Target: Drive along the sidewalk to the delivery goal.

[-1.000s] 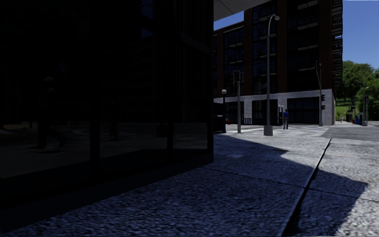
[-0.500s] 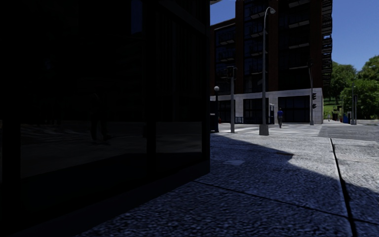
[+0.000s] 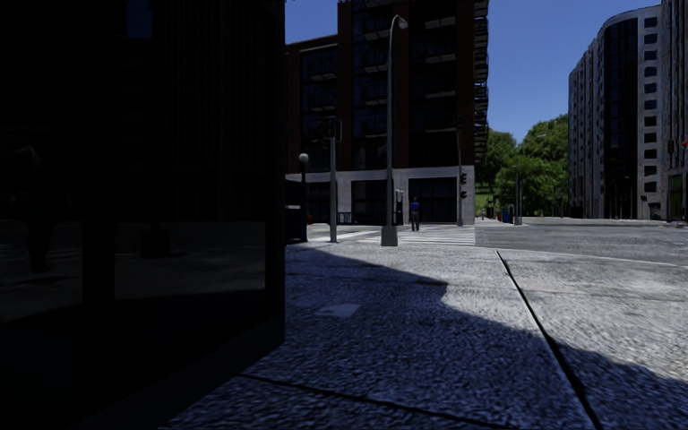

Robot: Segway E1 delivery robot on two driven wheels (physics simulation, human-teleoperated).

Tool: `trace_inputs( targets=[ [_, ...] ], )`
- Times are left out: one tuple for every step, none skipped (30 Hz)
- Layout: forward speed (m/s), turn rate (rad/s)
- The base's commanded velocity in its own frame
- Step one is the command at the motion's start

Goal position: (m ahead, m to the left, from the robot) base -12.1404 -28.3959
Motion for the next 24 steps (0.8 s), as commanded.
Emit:
trace_inputs(
  targets=[
    [1.27,-0.63],
    [1.27,-0.63],
    [1.27,-0.62],
    [1.27,-0.59],
    [1.27,-0.56],
    [1.27,-0.54],
    [1.27,-0.54],
    [1.27,-0.46],
    [1.26,-0.42],
    [1.08,-0.41],
    [0.91,-0.4],
    [0.84,-0.4],
    [0.84,-0.4],
    [0.78,-0.4],
    [0.75,-0.4],
    [0.72,-0.44],
    [0.69,-0.46],
    [0.68,-0.47],
    [0.78,-0.48],
    [0.86,-0.51],
    [0.9,-0.54],
    [0.9,-0.56],
    [0.91,-0.57],
    [0.91,-0.57]
  ],
)
